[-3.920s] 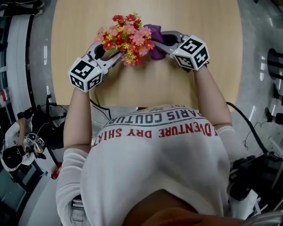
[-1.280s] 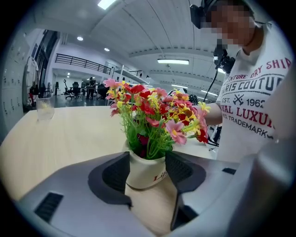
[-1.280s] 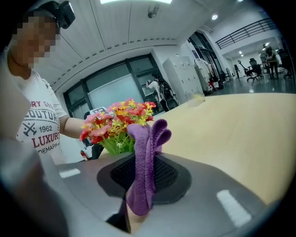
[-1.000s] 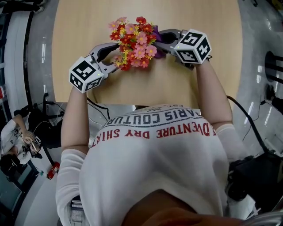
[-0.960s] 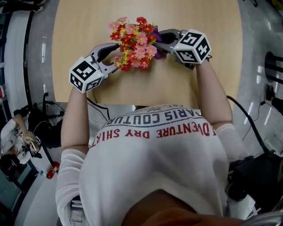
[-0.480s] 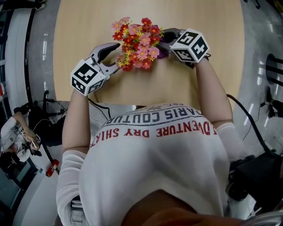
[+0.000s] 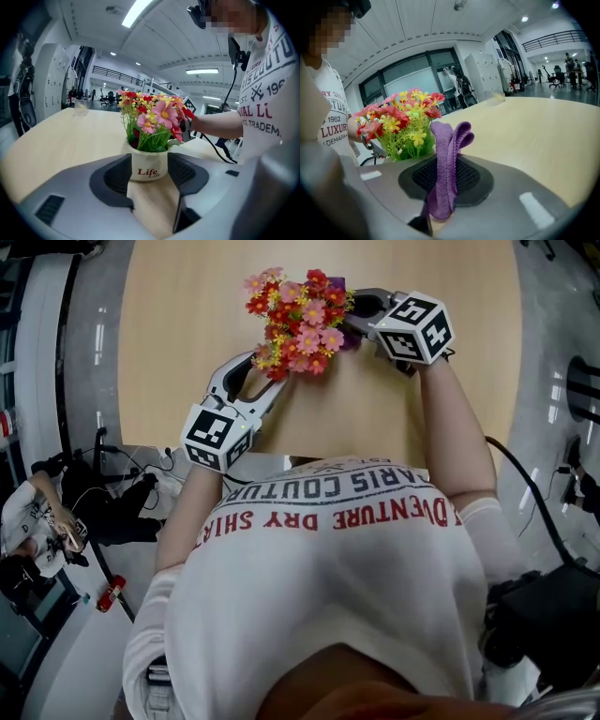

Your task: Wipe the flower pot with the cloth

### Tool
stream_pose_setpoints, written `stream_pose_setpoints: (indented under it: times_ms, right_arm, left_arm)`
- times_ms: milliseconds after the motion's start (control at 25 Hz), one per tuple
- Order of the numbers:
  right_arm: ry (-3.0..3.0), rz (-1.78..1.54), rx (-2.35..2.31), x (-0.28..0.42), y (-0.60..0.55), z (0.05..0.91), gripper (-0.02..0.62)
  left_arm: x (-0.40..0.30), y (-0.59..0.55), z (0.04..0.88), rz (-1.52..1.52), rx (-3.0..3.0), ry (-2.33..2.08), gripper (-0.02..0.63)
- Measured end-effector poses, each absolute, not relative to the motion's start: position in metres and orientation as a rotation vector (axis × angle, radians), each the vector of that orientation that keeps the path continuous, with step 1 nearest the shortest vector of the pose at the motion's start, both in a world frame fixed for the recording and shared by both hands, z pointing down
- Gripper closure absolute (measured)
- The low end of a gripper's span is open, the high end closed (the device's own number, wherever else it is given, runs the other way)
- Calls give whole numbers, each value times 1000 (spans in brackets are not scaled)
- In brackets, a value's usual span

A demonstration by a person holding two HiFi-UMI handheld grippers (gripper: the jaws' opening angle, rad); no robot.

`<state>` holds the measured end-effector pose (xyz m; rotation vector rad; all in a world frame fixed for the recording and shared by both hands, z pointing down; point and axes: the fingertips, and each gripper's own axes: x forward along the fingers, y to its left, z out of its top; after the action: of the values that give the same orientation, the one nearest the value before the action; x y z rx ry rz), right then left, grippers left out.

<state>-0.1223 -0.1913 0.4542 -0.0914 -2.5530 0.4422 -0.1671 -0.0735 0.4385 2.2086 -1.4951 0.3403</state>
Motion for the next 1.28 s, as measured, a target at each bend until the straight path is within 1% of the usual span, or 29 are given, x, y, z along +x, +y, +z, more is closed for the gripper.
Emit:
stream_pose_setpoints:
  times_ms: [320,400,720,1040,1280]
  right_arm:
    - [-2557,478,-116,-122,-181,455,528]
    - [-2560,479,-115,-121,-179,456,528]
    - [-2566,491,-89,-114,-179,455,528]
    - [-2566,530,-71,-100,-149,454,529]
    - [-2537,491,-97,-94,-135,455,531]
  left_arm:
    - [-164,-83,444,363,2169,-1530,377]
    - [-165,-85,446,375,2164,-1536,411]
    - [-165,-91,448,401,2196,-1496,413]
    - [-171,-85,447,524,2332,-1314,413]
    - [-172,-88,448,638,2446,-1106,413]
